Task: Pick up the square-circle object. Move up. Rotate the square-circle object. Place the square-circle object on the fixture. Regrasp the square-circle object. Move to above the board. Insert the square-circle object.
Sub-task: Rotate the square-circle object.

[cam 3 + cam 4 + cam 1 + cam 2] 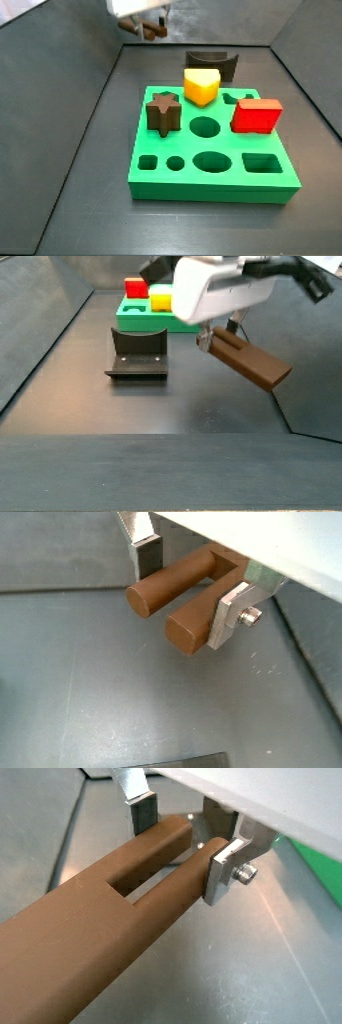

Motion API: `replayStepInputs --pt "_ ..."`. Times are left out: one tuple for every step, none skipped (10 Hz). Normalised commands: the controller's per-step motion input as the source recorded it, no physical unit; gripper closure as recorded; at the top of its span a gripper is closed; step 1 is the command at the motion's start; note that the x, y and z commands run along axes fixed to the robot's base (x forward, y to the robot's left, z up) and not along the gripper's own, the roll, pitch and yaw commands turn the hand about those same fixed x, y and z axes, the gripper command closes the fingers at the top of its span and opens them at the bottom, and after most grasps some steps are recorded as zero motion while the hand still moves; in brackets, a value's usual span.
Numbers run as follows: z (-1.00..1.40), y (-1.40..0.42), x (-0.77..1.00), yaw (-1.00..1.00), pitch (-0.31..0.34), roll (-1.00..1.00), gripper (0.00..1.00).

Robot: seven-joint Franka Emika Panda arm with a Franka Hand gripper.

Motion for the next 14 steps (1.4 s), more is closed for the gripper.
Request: replayStepInputs --pt "0.00 0.00 0.00 -1.00 0.000 0.00 1.00" --pt "-0.09 -0.02 0.01 -1.00 -0.001 0.00 1.00" --pt "-0.06 -0.01 0.02 -1.00 -0.001 0.00 1.00" --pt "-0.05 0.00 0.02 -1.00 -0.002 0.00 1.00" --pt "-0.04 0.00 0.02 -1.00 -0.002 0.00 1.00" --pt "-0.04 0.01 0.03 -1.00 -0.002 0.00 1.00" --pt "-0.03 0.01 0.03 -1.00 -0.002 0.00 1.00" --pt "-0.03 0.01 0.03 -1.00 -0.002 0.00 1.00" --pt "-0.03 0.01 0.03 -1.00 -0.003 0.00 1.00" --pt "-0.03 0.01 0.03 -1.00 -0.003 0.00 1.00" --pt "-0.03 0.01 0.03 -1.00 -0.003 0.00 1.00" --pt "-0.03 0.01 0.03 -1.00 -0.003 0.00 1.00" --pt "-0.03 0.01 0.03 -1.00 -0.003 0.00 1.00" --pt "-0.03 0.01 0.03 -1.00 -0.003 0.00 1.00"
